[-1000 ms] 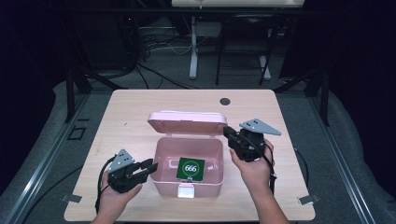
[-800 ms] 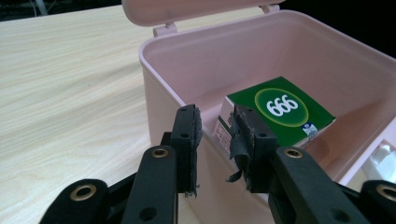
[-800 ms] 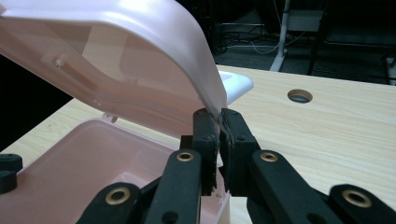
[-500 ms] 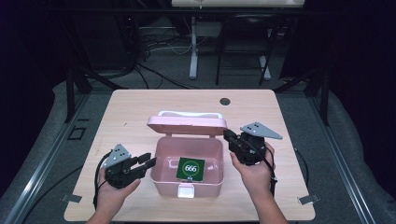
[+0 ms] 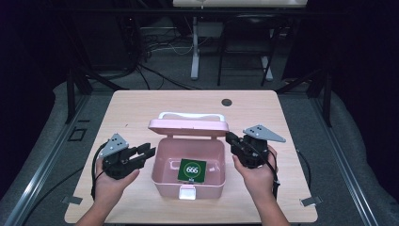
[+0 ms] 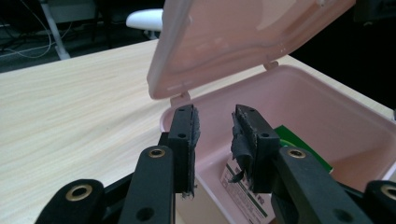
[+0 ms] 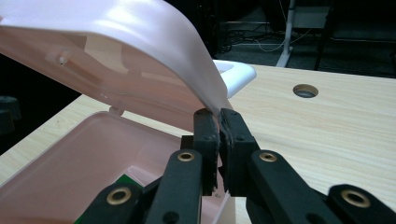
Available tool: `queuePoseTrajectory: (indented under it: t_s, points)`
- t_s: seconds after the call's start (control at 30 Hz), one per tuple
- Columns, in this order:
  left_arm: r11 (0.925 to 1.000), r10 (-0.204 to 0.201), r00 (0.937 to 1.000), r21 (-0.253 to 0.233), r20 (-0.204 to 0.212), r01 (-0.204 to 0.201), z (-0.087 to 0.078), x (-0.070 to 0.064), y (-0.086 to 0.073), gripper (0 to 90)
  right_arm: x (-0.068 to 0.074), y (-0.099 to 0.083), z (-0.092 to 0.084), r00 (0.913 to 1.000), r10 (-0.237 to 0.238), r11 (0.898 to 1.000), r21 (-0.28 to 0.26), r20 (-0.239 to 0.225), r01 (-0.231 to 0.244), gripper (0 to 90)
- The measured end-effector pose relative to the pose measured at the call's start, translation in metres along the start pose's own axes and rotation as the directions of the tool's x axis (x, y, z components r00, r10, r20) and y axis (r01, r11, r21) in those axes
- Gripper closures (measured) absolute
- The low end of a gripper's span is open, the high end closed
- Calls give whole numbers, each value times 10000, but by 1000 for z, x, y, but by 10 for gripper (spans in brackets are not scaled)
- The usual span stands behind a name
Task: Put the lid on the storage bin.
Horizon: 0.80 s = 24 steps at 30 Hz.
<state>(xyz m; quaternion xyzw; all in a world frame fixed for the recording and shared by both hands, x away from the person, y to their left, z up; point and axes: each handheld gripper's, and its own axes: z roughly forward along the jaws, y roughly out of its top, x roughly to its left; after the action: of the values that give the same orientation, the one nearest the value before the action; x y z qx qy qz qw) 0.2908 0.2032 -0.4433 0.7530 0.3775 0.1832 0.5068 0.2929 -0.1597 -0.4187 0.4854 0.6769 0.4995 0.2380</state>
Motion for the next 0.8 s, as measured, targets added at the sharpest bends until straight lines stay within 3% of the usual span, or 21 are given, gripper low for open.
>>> queuePoseTrajectory:
  t_s: [0.23,0.57,0.8]
  points:
    - [10000,39,10000,-72,58,-38,2,4,15,683,0,0,0,10000,21,10000,8,-16,-21,859]
    - [9989,259,9990,-394,-375,-274,-1,6,35,633,-1,-1,-1,9999,60,10000,-2,-82,-60,858]
    - [9978,434,9985,-487,-345,-450,0,5,45,665,-1,-1,-1,9999,58,10000,-21,-95,-58,858]
